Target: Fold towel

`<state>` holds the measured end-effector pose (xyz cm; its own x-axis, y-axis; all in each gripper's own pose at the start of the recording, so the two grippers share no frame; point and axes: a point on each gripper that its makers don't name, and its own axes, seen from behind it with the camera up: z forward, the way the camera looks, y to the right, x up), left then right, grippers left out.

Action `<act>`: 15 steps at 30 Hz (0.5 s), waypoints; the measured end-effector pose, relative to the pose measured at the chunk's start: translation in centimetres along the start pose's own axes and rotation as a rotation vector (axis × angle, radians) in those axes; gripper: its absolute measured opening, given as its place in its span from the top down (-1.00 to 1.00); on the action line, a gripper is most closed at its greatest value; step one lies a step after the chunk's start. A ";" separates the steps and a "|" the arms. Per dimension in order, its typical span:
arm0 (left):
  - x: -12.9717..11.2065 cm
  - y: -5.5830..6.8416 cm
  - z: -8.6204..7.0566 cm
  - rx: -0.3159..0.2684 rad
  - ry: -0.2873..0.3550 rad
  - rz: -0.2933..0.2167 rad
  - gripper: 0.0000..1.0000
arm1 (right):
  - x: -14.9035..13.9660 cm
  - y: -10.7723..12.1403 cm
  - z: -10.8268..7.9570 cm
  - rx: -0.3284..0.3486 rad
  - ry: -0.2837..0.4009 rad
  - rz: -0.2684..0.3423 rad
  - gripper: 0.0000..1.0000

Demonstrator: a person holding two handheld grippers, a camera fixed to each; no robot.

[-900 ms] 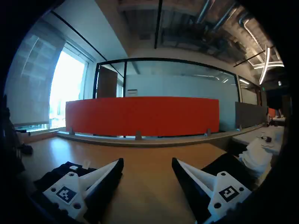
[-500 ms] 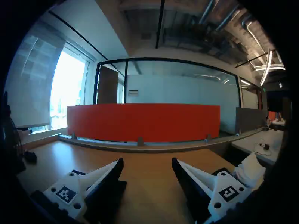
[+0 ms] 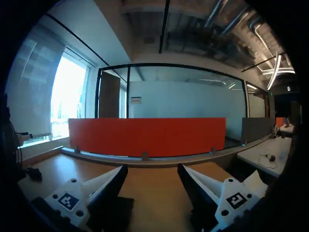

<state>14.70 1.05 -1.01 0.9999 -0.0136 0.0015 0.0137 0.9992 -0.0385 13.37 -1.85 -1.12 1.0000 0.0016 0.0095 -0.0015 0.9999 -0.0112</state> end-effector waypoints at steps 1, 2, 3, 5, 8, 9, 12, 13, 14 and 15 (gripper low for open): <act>0.3 0.0 -0.1 -0.001 -0.003 0.003 -0.84 | 0.3 0.0 0.0 -0.001 -0.002 0.001 -1.00; 0.6 0.0 -0.1 -0.003 -0.007 0.007 -0.84 | 0.6 0.0 -0.1 -0.002 -0.004 0.002 -1.00; 0.9 0.0 -0.2 -0.004 -0.010 0.009 -0.84 | 1.0 -0.1 -0.1 -0.002 -0.006 0.003 -1.00; 1.5 0.1 -0.4 -0.005 -0.014 0.012 -0.84 | 1.5 -0.1 -0.1 -0.001 -0.008 0.005 -1.00; 2.1 0.2 -0.6 -0.012 -0.026 0.013 -0.84 | 2.1 -0.3 -0.1 0.004 -0.016 0.006 -1.00; 2.3 0.3 -0.6 -0.016 -0.030 0.015 -0.84 | 2.2 -0.4 -0.1 0.009 -0.019 0.006 -1.00; 2.7 0.7 -0.7 -0.034 -0.039 0.026 -0.84 | 2.6 -0.8 -0.1 0.031 -0.028 0.001 -1.00; 2.7 1.0 -0.7 -0.044 -0.044 0.031 -0.84 | 2.7 -1.0 0.0 0.040 -0.030 -0.002 -1.00; 2.8 1.2 -0.7 -0.053 -0.048 0.036 -0.84 | 2.8 -1.2 0.0 0.049 -0.032 -0.005 -1.00; 2.8 1.4 -0.7 -0.064 -0.053 0.041 -0.84 | 2.9 -1.4 0.0 0.059 -0.035 -0.010 -1.00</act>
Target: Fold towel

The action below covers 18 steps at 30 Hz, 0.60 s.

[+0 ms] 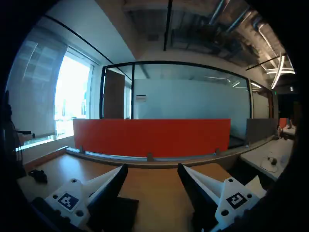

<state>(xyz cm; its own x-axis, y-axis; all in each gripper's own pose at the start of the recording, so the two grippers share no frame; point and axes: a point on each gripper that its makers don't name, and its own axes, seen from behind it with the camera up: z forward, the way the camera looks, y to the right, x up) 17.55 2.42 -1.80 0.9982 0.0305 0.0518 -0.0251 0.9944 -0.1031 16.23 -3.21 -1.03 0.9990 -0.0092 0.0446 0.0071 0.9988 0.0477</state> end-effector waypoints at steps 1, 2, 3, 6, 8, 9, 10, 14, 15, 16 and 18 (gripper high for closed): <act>0.0 0.2 0.0 -0.011 -0.005 0.004 -0.84 | 0.0 -0.2 0.0 0.009 -0.004 -0.007 -1.00; 0.0 0.5 0.0 -0.022 -0.011 0.008 -0.84 | 0.0 -0.3 0.1 0.018 -0.008 -0.013 -1.00; 0.0 0.8 0.0 -0.036 -0.016 0.012 -0.84 | 0.0 -0.5 0.1 0.031 -0.014 -0.022 -1.00; 0.0 1.9 0.0 -0.081 -0.032 0.016 -0.84 | -0.1 -1.3 0.3 0.075 -0.038 -0.051 -1.00; -0.1 2.7 0.1 -0.115 -0.042 0.015 -0.84 | -0.1 -2.0 0.3 0.110 -0.053 -0.070 -1.00; -0.1 3.1 0.1 -0.134 -0.048 0.014 -0.84 | -0.1 -2.4 0.4 0.131 -0.062 -0.081 -1.00; -0.2 3.5 0.1 -0.150 -0.053 0.013 -0.84 | -0.1 -2.8 0.4 0.151 -0.071 -0.091 -1.00; -0.6 4.9 0.1 -0.212 -0.077 0.017 -0.84 | -0.6 -4.2 0.5 0.226 -0.113 -0.128 -1.00; -0.7 5.1 0.2 -0.224 -0.082 0.021 -0.84 | -0.8 -4.4 0.5 0.240 -0.123 -0.136 -1.00; -0.9 5.3 0.2 -0.234 -0.088 0.028 -0.84 | -1.1 -4.6 0.5 0.250 -0.133 -0.143 -1.00; -1.3 5.7 0.2 -0.250 -0.099 0.040 -0.84 | -1.5 -4.8 0.5 0.268 -0.151 -0.155 -1.00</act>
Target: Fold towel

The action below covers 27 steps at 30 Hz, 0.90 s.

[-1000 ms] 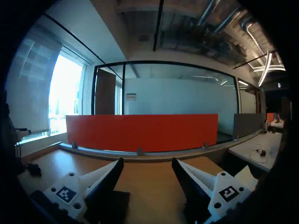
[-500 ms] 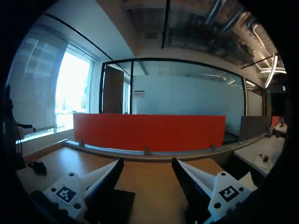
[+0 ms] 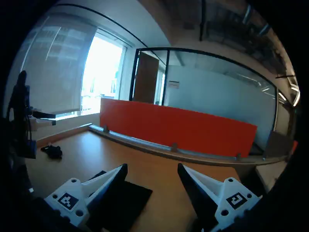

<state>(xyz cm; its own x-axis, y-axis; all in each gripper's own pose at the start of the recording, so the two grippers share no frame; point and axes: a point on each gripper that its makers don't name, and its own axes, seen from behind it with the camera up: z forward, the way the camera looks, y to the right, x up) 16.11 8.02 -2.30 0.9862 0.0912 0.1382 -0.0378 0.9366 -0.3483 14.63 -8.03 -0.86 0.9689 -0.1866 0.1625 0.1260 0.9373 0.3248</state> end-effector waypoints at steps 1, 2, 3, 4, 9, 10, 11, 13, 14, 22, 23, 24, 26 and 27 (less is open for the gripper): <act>-0.3 0.1 0.1 -0.006 -0.008 0.005 -0.84 | -0.3 -0.1 0.0 0.008 -0.010 -0.003 -1.00; -0.6 0.2 0.1 -0.012 -0.015 0.010 -0.84 | -0.5 -0.3 0.1 0.015 -0.018 -0.006 -1.00; -0.9 0.2 0.2 -0.017 -0.022 0.013 -0.84 | -0.8 -0.4 0.1 0.023 -0.027 -0.008 -1.00; -1.2 0.3 0.2 -0.021 -0.030 0.014 -0.84 | -1.1 -0.7 0.2 0.032 -0.037 -0.010 -1.00; -3.2 0.5 0.5 -0.042 -0.071 0.018 -0.84 | -2.6 -1.8 0.3 0.067 -0.083 -0.016 -1.00; -3.6 0.6 0.5 -0.049 -0.080 0.021 -0.84 | -3.0 -2.0 0.3 0.074 -0.096 -0.018 -1.00; -3.9 0.7 0.5 -0.056 -0.088 0.024 -0.84 | -3.4 -2.2 0.4 0.081 -0.107 -0.019 -1.00; -4.7 1.0 0.6 -0.071 -0.106 0.035 -0.84 | -4.2 -2.4 0.4 0.092 -0.133 -0.022 -1.00; -5.1 1.2 0.7 -0.079 -0.115 0.041 -0.84 | -4.7 -2.5 0.4 0.097 -0.145 -0.024 -1.00; -8.7 2.5 1.0 -0.142 -0.194 0.083 -0.84 | -8.7 -3.8 0.6 0.164 -0.245 -0.056 -1.00; -9.2 2.8 1.1 -0.150 -0.205 0.086 -0.84 | -9.2 -4.0 0.5 0.172 -0.255 -0.062 -1.00; -9.8 3.0 1.1 -0.157 -0.215 0.088 -0.84 | -9.7 -4.2 0.5 0.179 -0.264 -0.067 -1.00; -11.0 3.3 1.1 -0.169 -0.236 0.093 -0.84 | -10.7 -4.5 0.5 0.188 -0.280 -0.075 -1.00; -11.5 3.5 1.1 -0.172 -0.245 0.096 -0.84 | -11.2 -4.6 0.5 0.192 -0.286 -0.076 -1.00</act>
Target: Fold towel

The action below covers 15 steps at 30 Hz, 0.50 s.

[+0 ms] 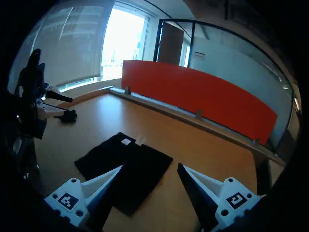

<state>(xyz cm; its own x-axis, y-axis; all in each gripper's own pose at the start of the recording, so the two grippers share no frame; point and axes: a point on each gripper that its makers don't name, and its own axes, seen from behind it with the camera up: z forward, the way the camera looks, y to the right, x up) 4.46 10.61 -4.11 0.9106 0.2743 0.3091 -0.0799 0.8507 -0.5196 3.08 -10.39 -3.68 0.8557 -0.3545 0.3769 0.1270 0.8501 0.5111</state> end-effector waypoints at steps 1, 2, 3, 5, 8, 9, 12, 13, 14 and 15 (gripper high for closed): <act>-0.6 0.2 0.1 -0.001 -0.008 0.004 -0.84 | -0.5 -0.2 0.2 0.004 -0.006 0.002 -1.00; -1.1 0.3 0.3 -0.002 -0.015 0.008 -0.84 | -1.0 -0.3 0.3 0.007 -0.012 0.004 -1.00; -1.6 0.5 0.4 -0.004 -0.022 0.011 -0.84 | -1.4 -0.4 0.4 0.009 -0.018 0.007 -1.00; -2.8 0.9 0.7 -0.008 -0.042 0.016 -0.84 | -2.5 -0.6 0.7 0.012 -0.030 0.016 -1.00; -4.7 1.6 1.1 -0.020 -0.072 0.021 -0.84 | -4.0 -1.0 1.1 0.018 -0.051 0.017 -1.00; -5.3 1.8 1.3 -0.024 -0.082 0.021 -0.84 | -4.5 -1.1 1.3 0.021 -0.059 0.015 -1.00; -7.2 2.4 1.7 -0.035 -0.112 0.018 -0.84 | -6.2 -1.5 1.7 0.028 -0.083 0.004 -1.00; -7.9 2.6 1.8 -0.037 -0.123 0.016 -0.84 | -6.7 -1.7 2.0 0.030 -0.090 0.001 -1.00; -8.6 2.7 2.0 -0.040 -0.132 0.013 -0.84 | -7.2 -1.8 2.2 0.032 -0.096 -0.002 -1.00; -9.2 2.9 2.1 -0.042 -0.141 0.011 -0.84 | -7.7 -1.9 2.3 0.033 -0.102 -0.004 -1.00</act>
<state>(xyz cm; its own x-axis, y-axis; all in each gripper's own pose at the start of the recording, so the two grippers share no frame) -4.96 11.46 -6.79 0.8432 0.3468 0.4107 -0.0700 0.8284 -0.5558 -4.91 -10.20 -5.75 0.7998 -0.3967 0.4505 0.1118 0.8358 0.5375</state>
